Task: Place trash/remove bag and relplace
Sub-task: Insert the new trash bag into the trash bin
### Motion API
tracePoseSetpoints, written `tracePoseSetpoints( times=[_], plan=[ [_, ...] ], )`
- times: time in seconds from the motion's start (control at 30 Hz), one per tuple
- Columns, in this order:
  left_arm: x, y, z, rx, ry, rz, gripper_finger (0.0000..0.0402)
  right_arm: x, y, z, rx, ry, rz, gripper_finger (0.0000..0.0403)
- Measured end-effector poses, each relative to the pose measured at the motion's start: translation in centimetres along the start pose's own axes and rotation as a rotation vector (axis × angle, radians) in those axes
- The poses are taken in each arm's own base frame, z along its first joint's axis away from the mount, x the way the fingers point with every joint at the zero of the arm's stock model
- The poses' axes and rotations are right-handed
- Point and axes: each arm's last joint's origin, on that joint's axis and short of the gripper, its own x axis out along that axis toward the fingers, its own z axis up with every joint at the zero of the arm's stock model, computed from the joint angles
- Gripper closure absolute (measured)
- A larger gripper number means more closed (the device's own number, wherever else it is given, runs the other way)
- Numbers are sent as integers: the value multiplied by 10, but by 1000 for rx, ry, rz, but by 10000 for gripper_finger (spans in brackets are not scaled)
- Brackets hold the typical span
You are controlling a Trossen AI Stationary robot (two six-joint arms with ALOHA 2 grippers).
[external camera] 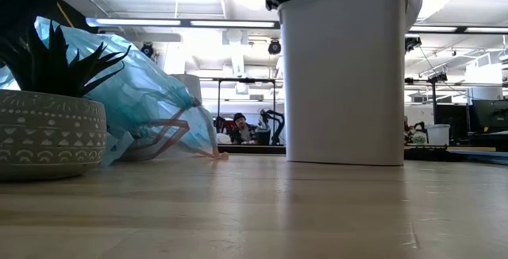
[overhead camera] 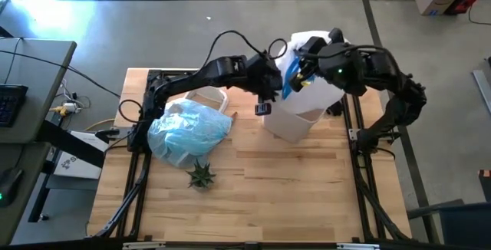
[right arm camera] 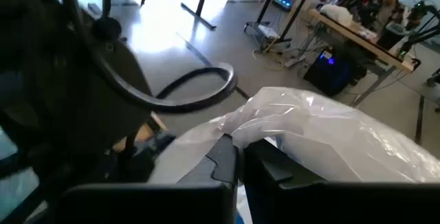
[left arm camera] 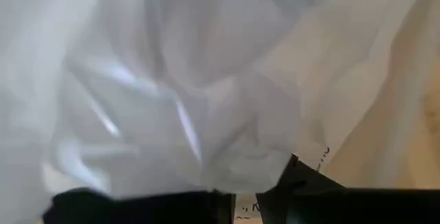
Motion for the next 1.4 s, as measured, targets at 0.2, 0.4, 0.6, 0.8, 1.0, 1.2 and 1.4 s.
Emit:
tracePoseSetpoints(
  times=[0.2,0.4,0.6,0.8,1.0,1.2,1.4],
  plan=[
    [-7,-7,0,45,49,74,380,1,2,-5,-3,40,10,403],
    [-13,-7,-9,51,145,65,380,-13,3,-6,25,17,-10,403],
    [-13,-6,-15,54,206,54,381,-30,-2,-13,71,99,134,390],
    [-13,-7,-15,71,207,49,381,-36,-2,-25,32,193,133,328],
    [-15,-8,-19,74,240,37,381,-50,9,-26,-6,162,174,223],
    [-22,-8,-21,60,261,33,381,-65,16,-27,-15,87,120,148],
    [-34,-6,-20,62,261,76,381,-82,24,-29,7,26,113,157]
  ],
)
